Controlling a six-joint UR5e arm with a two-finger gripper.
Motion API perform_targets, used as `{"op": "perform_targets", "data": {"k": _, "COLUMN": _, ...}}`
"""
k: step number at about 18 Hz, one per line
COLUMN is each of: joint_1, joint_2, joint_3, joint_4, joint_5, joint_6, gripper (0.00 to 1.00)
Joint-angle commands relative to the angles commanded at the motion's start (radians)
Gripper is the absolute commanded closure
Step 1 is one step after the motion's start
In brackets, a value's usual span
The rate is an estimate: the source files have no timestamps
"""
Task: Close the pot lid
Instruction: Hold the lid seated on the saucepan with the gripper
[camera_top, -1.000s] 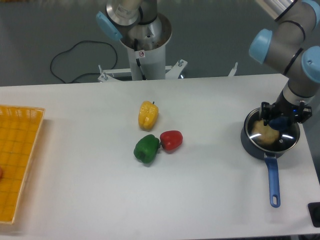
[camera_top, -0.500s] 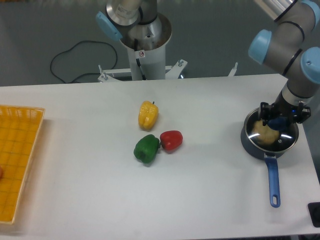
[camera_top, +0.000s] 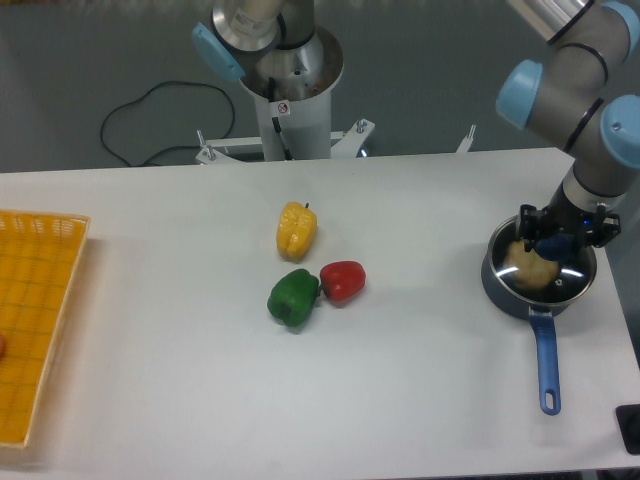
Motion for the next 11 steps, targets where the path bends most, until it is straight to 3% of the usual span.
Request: {"op": "perform_targets", "data": {"k": 11, "joint_1": -0.002, "joint_2": 0.0, "joint_3": -0.02, "joint_4": 0.031, "joint_5": 0.0, "joint_6": 0.002, "gripper": 0.46}}
